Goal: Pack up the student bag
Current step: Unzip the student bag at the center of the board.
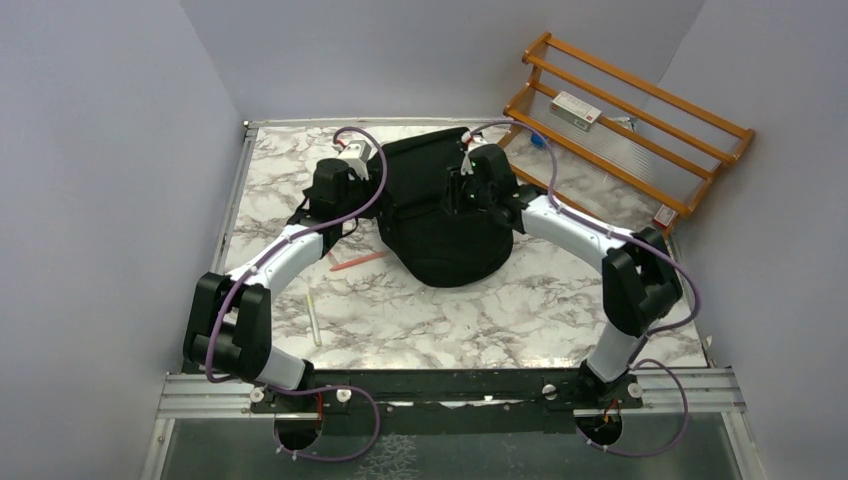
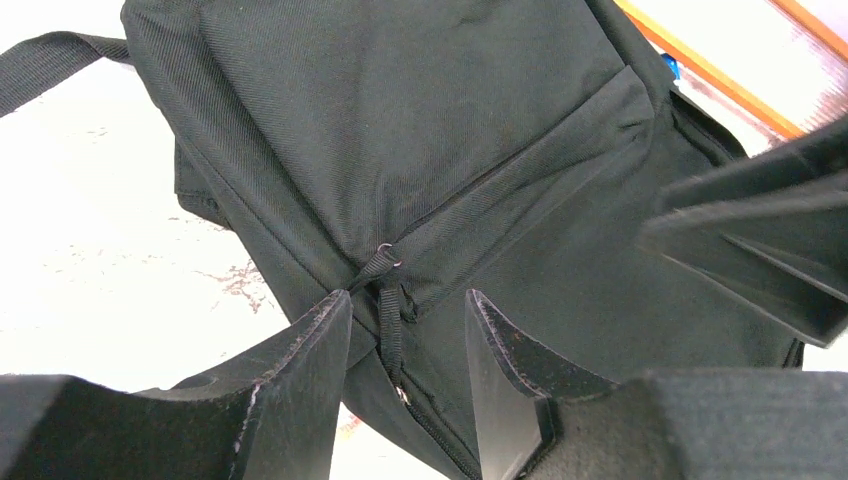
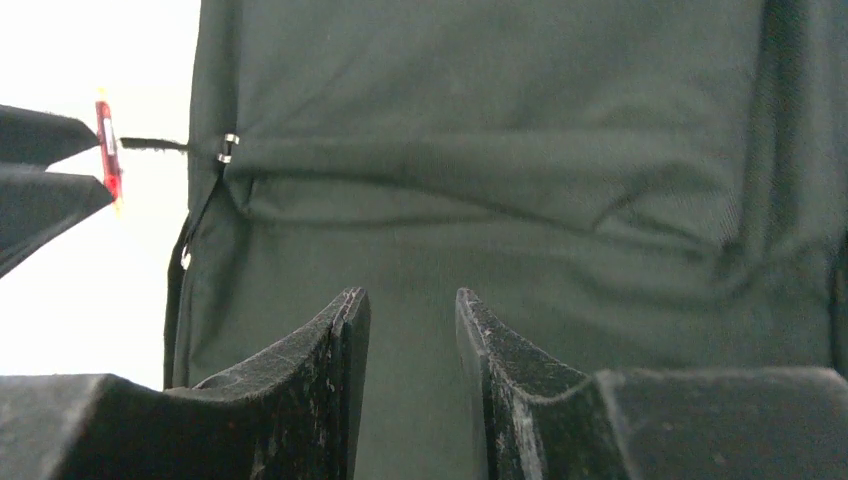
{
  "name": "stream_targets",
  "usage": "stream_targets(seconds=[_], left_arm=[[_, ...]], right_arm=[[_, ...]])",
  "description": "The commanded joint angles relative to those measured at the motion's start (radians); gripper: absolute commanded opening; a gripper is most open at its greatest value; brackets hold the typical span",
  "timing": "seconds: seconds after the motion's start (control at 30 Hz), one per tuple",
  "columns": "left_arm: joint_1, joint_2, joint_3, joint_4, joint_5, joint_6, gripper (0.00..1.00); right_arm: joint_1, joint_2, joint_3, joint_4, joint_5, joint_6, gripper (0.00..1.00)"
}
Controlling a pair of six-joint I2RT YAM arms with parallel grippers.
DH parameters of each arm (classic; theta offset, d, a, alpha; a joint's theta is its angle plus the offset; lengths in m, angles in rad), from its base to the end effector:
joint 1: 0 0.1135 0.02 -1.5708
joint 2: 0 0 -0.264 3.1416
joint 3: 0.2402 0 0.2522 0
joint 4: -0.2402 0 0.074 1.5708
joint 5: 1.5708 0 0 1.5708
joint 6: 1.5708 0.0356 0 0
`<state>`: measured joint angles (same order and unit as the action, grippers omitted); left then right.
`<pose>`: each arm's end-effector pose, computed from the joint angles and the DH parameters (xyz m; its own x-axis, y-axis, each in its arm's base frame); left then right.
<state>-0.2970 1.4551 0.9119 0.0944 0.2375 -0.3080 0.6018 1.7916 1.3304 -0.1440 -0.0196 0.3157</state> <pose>0.3113 -0.1040 0.2534 -0.5430 -0.1419 -0.8276 0.3384 0.8650 -0.3704 0.3409 0.2350 0.2535 -0.6257 -0.0531 -0.7783 -0.4051 0.8748 0.2659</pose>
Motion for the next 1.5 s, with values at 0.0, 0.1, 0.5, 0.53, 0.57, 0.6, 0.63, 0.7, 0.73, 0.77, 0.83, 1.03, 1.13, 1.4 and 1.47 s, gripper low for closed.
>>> stream_targets(seconds=[0.0, 0.1, 0.5, 0.53, 0.57, 0.6, 0.63, 0.7, 0.73, 0.77, 0.83, 1.03, 1.13, 1.4, 1.47], left_arm=[[-0.004, 0.013, 0.035, 0.015, -0.001, 0.036, 0.47], [-0.004, 0.054, 0.081, 0.024, -0.001, 0.04, 0.48], [-0.004, 0.213, 0.245, 0.042, 0.048, 0.081, 0.48], [-0.004, 0.226, 0.26, 0.032, 0.066, 0.082, 0.48], [-0.004, 0.238, 0.271, 0.025, 0.085, 0.084, 0.48], [-0.004, 0.25, 0.281, 0.019, 0.1, 0.084, 0.48], [-0.005, 0.262, 0.292, 0.013, 0.114, 0.086, 0.48], [-0.007, 0.286, 0.316, -0.009, 0.126, 0.089, 0.48], [-0.008, 0.297, 0.329, -0.022, 0.13, 0.091, 0.47], [-0.009, 0.306, 0.339, -0.032, 0.133, 0.096, 0.47], [-0.015, 0.32, 0.351, -0.042, 0.132, 0.109, 0.47], [-0.026, 0.339, 0.361, -0.052, 0.105, 0.144, 0.47], [-0.032, 0.352, 0.372, -0.058, 0.089, 0.161, 0.47], [-0.067, 0.39, 0.413, -0.092, 0.064, 0.213, 0.47], [-0.083, 0.397, 0.416, -0.093, 0.061, 0.234, 0.47]], right_arm=[[-0.004, -0.137, -0.099, -0.019, 0.002, 0.039, 0.42], [-0.003, -0.16, -0.157, -0.003, 0.014, 0.075, 0.43], [-0.015, 0.009, 0.018, 0.179, 0.093, 0.093, 0.34], [-0.018, 0.031, 0.039, 0.184, 0.088, 0.094, 0.33], [-0.019, 0.053, 0.06, 0.182, 0.082, 0.094, 0.33], [-0.021, 0.076, 0.083, 0.176, 0.073, 0.091, 0.33], [-0.023, 0.099, 0.106, 0.166, 0.066, 0.085, 0.32], [-0.027, 0.147, 0.158, 0.146, 0.046, 0.073, 0.32], [-0.029, 0.166, 0.173, 0.117, 0.034, 0.065, 0.31], [-0.031, 0.185, 0.187, 0.1, 0.028, 0.059, 0.3], [-0.031, 0.209, 0.201, 0.071, -0.018, 0.047, 0.28], [-0.031, 0.209, 0.136, 0.021, -0.097, 0.035, 0.24], [-0.031, 0.176, 0.054, 0.032, -0.105, 0.046, 0.23], [-0.031, 0.173, -0.085, 0.062, -0.096, 0.072, 0.24], [-0.031, 0.183, -0.097, 0.081, -0.095, 0.075, 0.24]])
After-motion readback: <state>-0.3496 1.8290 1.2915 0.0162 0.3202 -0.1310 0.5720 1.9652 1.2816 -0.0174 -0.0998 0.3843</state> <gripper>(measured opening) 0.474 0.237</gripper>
